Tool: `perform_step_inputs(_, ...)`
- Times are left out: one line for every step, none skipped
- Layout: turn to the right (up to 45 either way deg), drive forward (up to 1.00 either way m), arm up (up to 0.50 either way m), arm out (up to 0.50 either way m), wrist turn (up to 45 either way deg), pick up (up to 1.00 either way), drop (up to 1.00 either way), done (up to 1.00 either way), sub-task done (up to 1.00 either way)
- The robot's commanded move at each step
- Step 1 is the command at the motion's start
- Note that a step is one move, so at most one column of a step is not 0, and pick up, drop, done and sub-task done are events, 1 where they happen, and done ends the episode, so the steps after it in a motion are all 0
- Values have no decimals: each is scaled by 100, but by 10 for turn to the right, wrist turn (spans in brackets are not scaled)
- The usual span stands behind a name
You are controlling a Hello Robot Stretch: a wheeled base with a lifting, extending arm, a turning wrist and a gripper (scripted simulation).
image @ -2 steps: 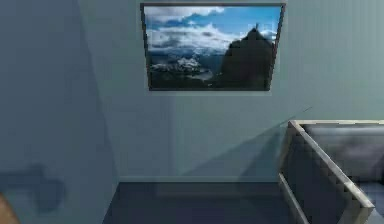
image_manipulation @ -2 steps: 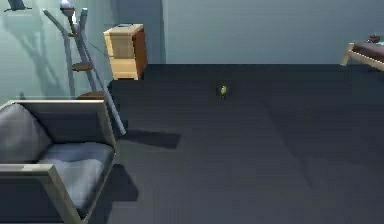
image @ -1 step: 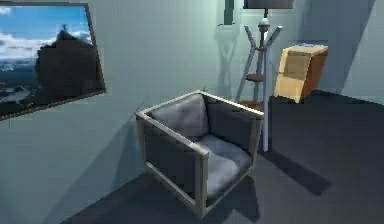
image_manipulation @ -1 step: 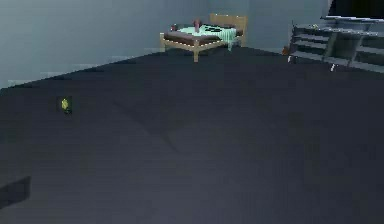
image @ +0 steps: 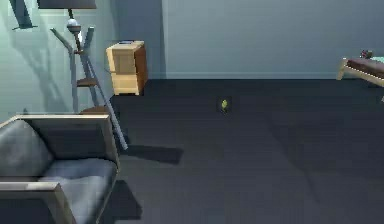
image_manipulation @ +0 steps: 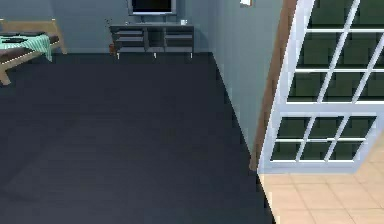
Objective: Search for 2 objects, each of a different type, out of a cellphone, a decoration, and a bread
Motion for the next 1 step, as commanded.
perform_step_inputs(450,0,0,0,0,0,0,0,0)
